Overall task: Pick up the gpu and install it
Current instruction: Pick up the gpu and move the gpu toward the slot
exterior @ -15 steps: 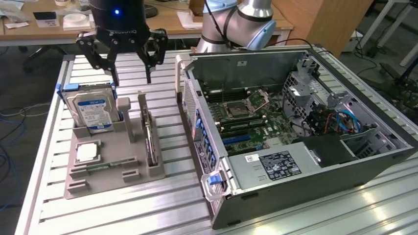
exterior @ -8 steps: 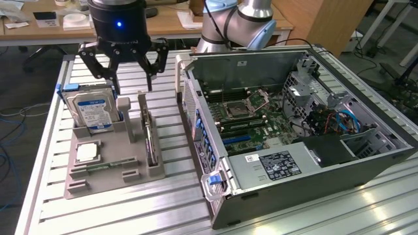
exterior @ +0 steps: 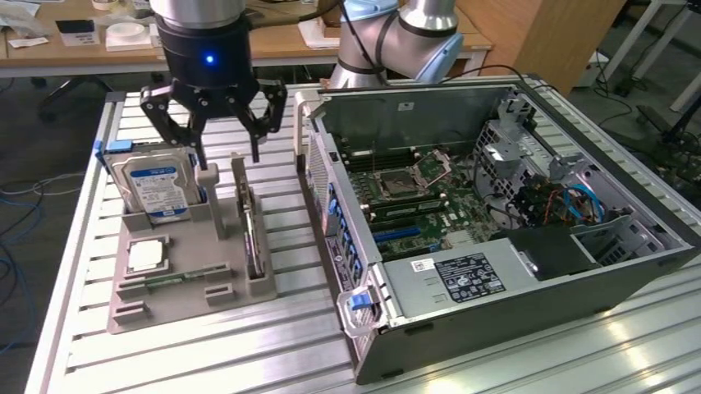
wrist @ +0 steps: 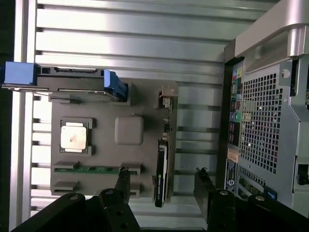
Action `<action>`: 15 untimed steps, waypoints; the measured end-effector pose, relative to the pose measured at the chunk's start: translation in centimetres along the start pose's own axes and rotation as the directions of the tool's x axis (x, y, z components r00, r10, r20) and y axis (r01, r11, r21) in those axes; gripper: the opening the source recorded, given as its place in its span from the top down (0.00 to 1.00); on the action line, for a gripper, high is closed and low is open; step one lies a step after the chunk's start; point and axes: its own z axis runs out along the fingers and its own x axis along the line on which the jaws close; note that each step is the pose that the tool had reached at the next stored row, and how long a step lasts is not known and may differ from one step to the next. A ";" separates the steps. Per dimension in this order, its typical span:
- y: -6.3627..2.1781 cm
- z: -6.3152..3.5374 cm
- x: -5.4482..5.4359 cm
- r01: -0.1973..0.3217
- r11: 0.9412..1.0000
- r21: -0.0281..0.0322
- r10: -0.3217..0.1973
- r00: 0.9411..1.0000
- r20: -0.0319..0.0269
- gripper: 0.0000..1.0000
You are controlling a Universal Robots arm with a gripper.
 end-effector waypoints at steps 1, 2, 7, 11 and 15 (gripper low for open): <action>-0.04 0.18 0.0 0.001 1.000 0.000 -0.001 1.000 0.000 0.35; -0.06 0.36 0.0 0.001 1.000 0.000 -0.001 1.000 0.000 0.35; -0.13 1.27 0.0 0.003 1.000 0.000 -0.003 1.000 0.000 0.35; -0.17 2.00 0.0 0.006 1.000 0.000 -0.006 1.000 0.000 0.35; -0.21 2.71 0.0 0.007 1.000 0.000 -0.007 1.000 0.000 0.35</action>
